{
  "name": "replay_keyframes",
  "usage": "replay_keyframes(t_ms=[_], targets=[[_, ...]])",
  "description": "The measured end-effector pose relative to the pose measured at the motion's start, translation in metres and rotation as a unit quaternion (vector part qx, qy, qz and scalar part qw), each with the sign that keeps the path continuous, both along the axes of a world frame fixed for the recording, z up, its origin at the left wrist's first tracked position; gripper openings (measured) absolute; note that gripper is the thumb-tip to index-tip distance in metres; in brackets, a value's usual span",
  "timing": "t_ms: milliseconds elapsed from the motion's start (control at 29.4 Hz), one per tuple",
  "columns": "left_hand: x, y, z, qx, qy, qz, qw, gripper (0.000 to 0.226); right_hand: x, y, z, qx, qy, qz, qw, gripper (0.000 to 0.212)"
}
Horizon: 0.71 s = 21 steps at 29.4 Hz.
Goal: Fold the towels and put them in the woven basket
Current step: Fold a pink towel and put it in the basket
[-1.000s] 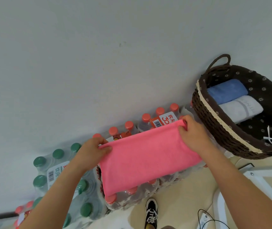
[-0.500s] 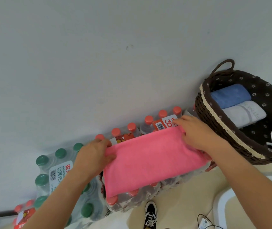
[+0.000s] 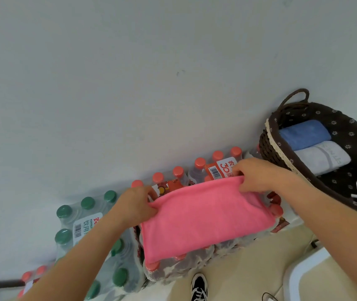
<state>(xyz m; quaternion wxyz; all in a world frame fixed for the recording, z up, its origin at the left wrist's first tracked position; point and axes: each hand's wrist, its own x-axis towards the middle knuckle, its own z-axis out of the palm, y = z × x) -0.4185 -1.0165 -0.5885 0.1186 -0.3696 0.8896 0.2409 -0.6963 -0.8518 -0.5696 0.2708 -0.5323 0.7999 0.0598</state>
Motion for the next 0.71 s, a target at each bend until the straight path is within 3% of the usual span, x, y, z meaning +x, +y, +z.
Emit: replay_keyframes(t_ms=[68,170,272,374,442,578,714], targets=[[0.005,-0.005,0.011,0.058,0.015,0.025,0.998,0.018,-0.003,0.0,0.011,-0.01,-0.006,-0.019,1.0,0.011],[0.015,-0.015,0.04,0.092,0.119,0.077,0.986,0.015,-0.008,-0.001,0.044,-0.105,0.017,-0.035,0.994,0.016],[0.021,-0.015,0.067,-0.006,0.232,0.09,0.969,0.02,-0.011,0.003,0.076,-0.235,0.039,-0.061,0.969,0.018],[0.028,-0.004,0.076,-0.17,0.333,0.009,0.927,0.016,0.0,0.017,0.077,-0.33,0.08,-0.084,0.937,0.015],[0.035,0.008,0.06,-0.21,0.32,-0.047,0.923,0.019,0.013,0.032,0.057,-0.35,0.091,-0.091,0.928,0.016],[0.048,0.034,0.007,-0.189,0.197,-0.163,0.948,0.019,0.031,0.066,-0.013,-0.286,0.109,-0.059,0.95,0.025],[0.066,0.039,-0.023,-0.12,0.152,-0.161,0.968,0.033,0.041,0.083,-0.042,-0.264,0.086,-0.079,0.957,0.028]])
